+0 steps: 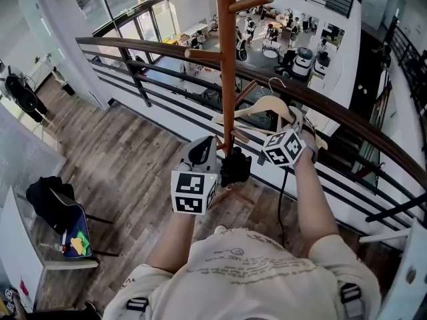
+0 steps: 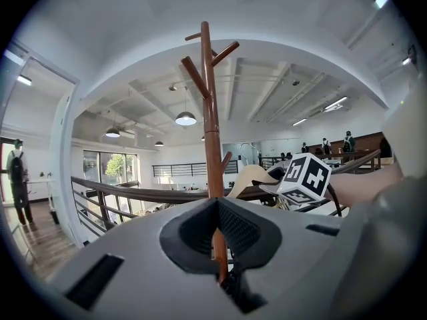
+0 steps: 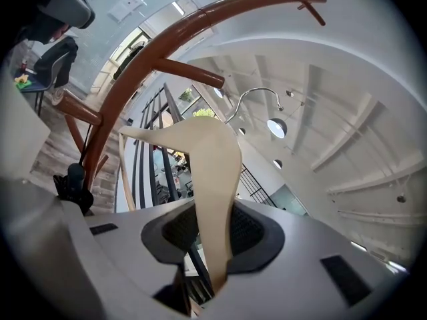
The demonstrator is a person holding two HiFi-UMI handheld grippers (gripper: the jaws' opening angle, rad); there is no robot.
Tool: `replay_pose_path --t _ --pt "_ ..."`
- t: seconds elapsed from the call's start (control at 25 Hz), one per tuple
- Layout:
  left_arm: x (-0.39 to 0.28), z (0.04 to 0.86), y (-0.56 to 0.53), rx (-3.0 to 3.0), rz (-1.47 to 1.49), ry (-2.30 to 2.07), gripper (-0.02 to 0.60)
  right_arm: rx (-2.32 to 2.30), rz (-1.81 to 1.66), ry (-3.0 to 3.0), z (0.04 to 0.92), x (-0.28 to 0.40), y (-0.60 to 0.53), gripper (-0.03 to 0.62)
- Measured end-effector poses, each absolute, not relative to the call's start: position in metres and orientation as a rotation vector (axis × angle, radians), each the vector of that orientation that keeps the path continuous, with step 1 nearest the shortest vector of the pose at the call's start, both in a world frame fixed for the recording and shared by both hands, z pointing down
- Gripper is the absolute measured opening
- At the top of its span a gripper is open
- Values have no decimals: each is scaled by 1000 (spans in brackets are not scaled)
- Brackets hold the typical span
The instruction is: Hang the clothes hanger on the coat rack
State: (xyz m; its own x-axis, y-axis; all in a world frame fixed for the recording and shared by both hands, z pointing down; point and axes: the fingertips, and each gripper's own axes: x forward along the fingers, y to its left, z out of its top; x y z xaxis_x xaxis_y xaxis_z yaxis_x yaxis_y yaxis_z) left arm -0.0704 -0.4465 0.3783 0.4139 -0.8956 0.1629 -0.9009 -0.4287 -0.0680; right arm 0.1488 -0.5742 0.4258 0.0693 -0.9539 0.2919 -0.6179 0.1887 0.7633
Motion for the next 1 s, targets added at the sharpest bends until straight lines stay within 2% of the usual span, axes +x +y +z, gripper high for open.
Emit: replay_pose_path --t 1.0 --pt "-94 389 -457 2595 270 -1656 3 1379 -594 -1633 438 98 -589 106"
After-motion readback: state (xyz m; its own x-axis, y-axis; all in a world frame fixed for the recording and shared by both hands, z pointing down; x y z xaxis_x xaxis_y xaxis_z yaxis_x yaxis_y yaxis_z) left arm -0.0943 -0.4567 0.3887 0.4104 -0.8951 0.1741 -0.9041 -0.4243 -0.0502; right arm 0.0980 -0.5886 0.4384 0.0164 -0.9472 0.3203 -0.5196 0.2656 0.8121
